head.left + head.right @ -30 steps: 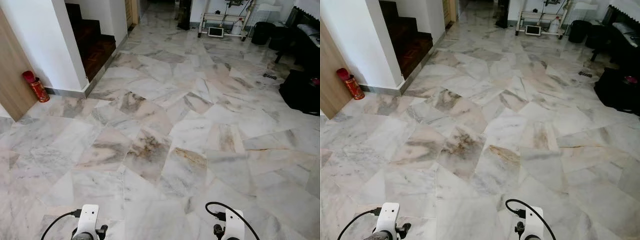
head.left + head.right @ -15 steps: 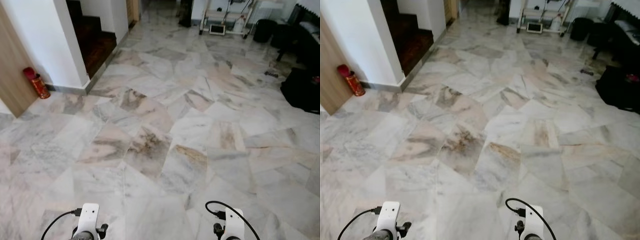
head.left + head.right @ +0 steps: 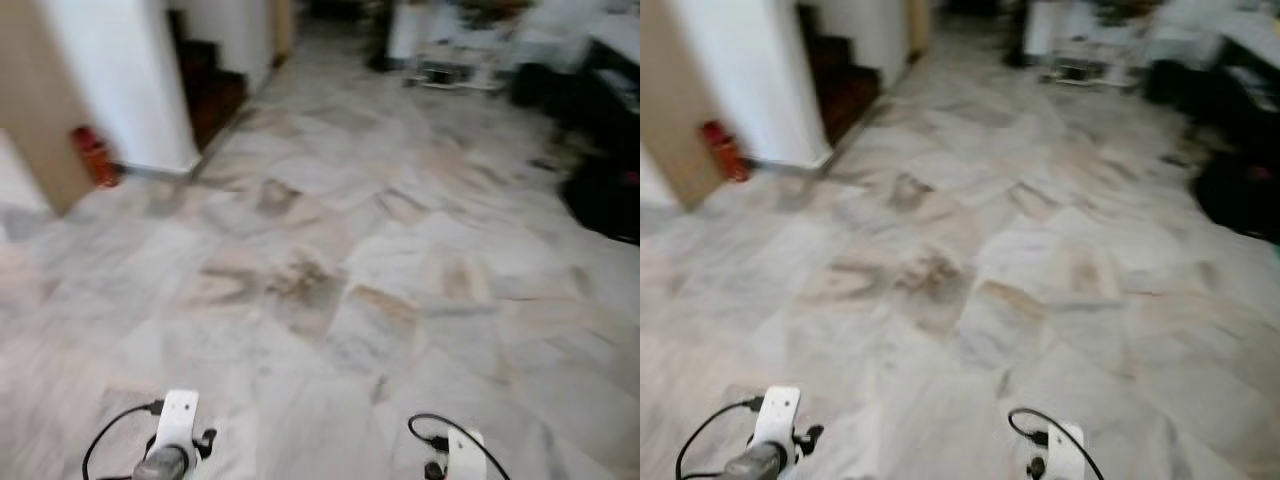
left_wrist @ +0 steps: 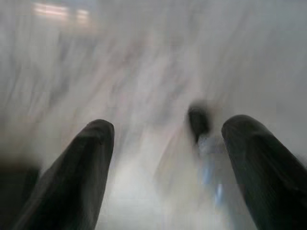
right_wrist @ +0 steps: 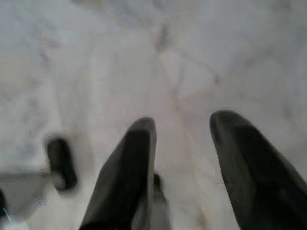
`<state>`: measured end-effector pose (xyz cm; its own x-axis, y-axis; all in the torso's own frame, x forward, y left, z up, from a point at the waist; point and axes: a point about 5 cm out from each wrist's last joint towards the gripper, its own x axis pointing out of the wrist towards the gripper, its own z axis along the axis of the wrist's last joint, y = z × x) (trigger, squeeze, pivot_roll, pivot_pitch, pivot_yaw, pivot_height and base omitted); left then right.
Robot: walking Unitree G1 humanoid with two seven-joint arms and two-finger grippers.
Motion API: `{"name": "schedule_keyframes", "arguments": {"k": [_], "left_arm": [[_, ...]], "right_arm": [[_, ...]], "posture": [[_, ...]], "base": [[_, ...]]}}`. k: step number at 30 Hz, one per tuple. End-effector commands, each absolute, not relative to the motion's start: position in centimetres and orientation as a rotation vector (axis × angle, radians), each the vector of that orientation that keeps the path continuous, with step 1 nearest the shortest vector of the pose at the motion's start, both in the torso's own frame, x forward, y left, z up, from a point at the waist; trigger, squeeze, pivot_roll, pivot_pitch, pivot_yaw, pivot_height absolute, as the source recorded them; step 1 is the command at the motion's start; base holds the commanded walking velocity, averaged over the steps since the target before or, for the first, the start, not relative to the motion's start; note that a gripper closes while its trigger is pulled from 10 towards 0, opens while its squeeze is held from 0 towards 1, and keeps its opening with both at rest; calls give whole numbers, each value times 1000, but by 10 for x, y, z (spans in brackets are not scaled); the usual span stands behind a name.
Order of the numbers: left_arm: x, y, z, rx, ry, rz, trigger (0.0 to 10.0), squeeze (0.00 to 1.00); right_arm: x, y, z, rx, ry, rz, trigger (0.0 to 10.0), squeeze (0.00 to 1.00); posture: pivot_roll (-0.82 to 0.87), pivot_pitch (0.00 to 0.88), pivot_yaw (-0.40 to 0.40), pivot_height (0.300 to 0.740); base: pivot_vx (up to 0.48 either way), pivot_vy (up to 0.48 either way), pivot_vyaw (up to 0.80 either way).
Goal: Move the pillow to the sofa from floor
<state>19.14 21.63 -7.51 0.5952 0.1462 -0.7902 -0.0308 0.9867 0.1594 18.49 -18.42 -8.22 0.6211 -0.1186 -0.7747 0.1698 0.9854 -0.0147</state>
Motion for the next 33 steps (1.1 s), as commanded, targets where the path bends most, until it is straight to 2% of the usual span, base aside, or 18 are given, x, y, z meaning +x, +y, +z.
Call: {"name": "schedule_keyframes", "arguments": {"k": [1, 14, 22, 27, 33], "left_arm": [[191, 219, -73, 91, 891, 7, 10000, 0], [192, 217, -73, 72, 890, 21, 10000, 0], [180, 219, -79, 59, 923, 32, 10000, 0], [169, 218, -84, 60, 963, 41, 10000, 0], [164, 210, -89, 56, 982, 37, 10000, 0]], "right_arm": [[186, -180, -82, 342, 850, -225, 10000, 0], [190, -181, -81, 352, 845, -248, 10000, 0], [190, -179, -81, 354, 851, -247, 10000, 0], [189, -177, -81, 346, 861, -229, 10000, 0], [190, -177, -81, 349, 852, -238, 10000, 0]], "posture": [[-43, 0, -25, 740], [-34, 0, -34, 740], [-39, 0, -37, 740], [-41, 0, -39, 740], [-38, 0, -41, 740]], "base": [[-311, 0, 0], [-314, 0, 0], [-319, 0, 0], [-319, 0, -743], [-319, 0, 0]]}}
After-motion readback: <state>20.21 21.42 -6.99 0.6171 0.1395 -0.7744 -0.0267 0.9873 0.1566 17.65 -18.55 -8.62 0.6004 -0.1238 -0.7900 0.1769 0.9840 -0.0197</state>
